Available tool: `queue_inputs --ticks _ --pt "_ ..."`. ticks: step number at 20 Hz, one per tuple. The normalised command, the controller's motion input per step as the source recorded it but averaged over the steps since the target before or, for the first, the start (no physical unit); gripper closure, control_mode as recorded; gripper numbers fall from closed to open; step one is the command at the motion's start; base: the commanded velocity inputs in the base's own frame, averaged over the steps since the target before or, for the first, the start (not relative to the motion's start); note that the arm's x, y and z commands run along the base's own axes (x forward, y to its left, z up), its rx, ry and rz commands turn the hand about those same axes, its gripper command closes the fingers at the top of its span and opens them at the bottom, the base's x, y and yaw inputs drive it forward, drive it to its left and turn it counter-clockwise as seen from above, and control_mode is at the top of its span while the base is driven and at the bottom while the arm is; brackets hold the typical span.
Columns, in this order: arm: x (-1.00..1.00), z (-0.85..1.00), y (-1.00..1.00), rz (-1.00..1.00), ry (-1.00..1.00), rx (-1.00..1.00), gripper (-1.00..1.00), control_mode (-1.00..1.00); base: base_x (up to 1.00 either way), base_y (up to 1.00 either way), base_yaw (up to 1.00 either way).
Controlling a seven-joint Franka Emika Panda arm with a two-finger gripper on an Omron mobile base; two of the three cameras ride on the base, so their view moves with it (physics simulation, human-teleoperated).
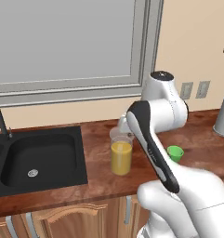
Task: Place the pitcher and cup on the dining counter for serving.
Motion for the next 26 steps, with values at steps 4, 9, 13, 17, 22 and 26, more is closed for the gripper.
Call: queue_inputs --ticks 4,9,13,17,22,26 --pt "0.00 -0.44 0.61 -0.17 0.00 0.00 -1.00 -1.00 0.00 0.00 0.00" --pt "0.11 -0.51 0.48 -0.22 0.00 0.00 -1.00 -1.00 0.00 0.00 0.00" --pt "0.36 -0.63 0.43 -0.20 0.00 -0.01 -1.00 -1.00 0.00 0.00 0.00" --pt "0.64 -0.41 0.12 -0.14 0.00 -0.07 -1.00 -1.00 0.00 0.00 0.00" --pt "0.55 -0.25 -0.01 -0.09 0.01 -0.03 -1.00 -1.00 0.00 0.00 0.00" --pt "0.35 -0.17 -0.13 -0.01 0.05 0.00 -1.00 -1.00 0.00 0.00 0.00"
